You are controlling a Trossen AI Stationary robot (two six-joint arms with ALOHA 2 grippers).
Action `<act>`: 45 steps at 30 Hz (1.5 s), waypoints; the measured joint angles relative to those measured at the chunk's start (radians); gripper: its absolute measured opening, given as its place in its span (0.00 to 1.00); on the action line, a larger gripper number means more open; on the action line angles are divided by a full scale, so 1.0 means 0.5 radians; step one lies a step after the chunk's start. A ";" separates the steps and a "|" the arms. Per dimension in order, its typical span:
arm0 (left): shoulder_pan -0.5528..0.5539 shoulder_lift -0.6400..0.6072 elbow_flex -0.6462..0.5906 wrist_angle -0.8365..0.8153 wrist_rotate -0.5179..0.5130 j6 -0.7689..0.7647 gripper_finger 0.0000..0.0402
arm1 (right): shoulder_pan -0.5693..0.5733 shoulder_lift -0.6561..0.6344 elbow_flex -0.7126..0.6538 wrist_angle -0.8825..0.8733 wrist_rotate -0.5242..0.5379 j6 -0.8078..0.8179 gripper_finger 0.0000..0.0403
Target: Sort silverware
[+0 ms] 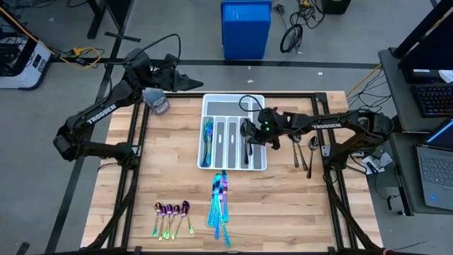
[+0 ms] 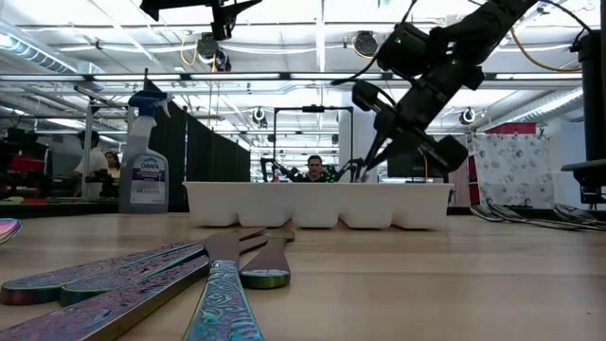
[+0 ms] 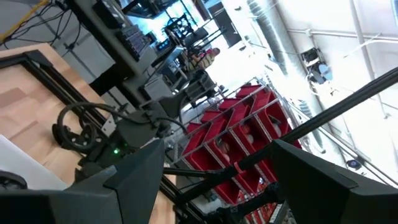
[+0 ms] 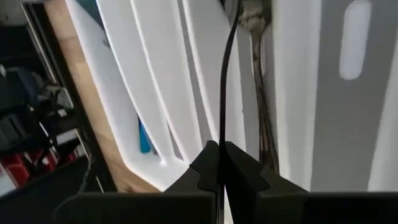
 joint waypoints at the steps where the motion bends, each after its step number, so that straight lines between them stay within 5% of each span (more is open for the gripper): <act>1: 0.000 0.000 0.000 -0.001 0.007 0.001 0.69 | -0.001 0.001 -0.004 0.003 0.014 0.011 0.00; 18: -0.001 0.000 0.000 -0.004 0.017 0.000 0.69 | 0.026 0.078 -0.009 0.047 0.020 -0.023 0.01; 36: -0.001 0.000 0.000 -0.006 0.017 -0.017 0.69 | 0.014 0.030 -0.009 -0.018 0.039 -0.169 0.24; 40: -0.001 0.000 0.000 -0.006 0.017 -0.068 0.69 | 0.002 -0.188 0.001 -0.257 -0.012 -0.272 0.23; 45: -0.001 -0.014 0.000 -0.006 0.019 -0.078 0.69 | 0.004 -0.512 0.013 -1.189 0.019 -0.408 0.23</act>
